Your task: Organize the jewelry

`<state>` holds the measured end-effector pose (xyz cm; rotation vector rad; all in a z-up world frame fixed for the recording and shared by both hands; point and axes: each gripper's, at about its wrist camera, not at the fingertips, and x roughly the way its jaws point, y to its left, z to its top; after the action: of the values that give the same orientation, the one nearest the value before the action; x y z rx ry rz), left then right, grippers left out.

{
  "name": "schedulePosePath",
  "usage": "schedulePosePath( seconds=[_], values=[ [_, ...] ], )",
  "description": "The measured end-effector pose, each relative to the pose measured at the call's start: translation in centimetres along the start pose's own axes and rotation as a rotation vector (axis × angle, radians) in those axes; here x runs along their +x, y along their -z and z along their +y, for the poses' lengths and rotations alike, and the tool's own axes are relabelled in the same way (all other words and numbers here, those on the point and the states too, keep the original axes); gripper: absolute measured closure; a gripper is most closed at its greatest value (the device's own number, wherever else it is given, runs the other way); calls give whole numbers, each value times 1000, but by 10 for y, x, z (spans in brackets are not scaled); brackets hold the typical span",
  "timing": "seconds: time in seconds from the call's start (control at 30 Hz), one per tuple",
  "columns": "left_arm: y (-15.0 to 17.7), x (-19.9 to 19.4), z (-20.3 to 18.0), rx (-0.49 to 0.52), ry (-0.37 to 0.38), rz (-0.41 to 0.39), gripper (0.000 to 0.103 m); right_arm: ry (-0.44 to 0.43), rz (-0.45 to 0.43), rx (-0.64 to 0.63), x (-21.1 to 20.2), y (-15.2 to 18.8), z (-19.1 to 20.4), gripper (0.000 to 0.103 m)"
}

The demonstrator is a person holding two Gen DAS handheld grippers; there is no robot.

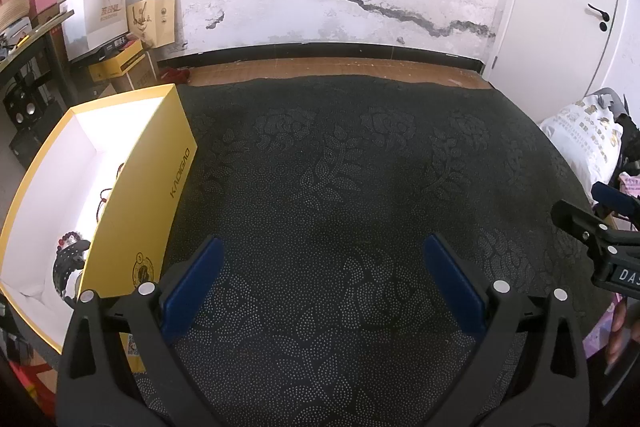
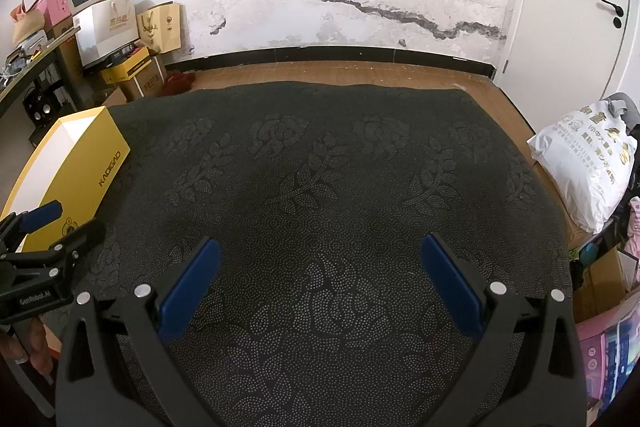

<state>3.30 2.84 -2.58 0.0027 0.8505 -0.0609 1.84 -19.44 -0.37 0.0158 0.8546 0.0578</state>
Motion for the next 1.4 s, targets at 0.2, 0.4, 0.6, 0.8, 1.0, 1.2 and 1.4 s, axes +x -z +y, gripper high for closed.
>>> schedulePosePath(
  seconds=[0.2,0.4,0.6,0.8,1.0,1.2,1.4],
  values=[
    [1,0,-1,0,0,-1,5,0,1,0,0,0,0,6],
    [1,0,-1,-2,0,0,5,-1,1,1,0,1,0,6],
    [1,0,-1,-3,5,0,5,-3,3,0,0,0,0,6],
    [2,1,0,-9,-3,9,5,-5,2,-1,0,0,0,6],
    [2,0,1,-10,-1,12,5,-6,2,-2,0,0,0,6],
    [1,1,1,-13,-4,12,5,-8,3,-3,1,-1,0,6],
    [1,2,1,-13,-3,12,5,-10,3,-7,2,-1,-1,6]
  ],
)
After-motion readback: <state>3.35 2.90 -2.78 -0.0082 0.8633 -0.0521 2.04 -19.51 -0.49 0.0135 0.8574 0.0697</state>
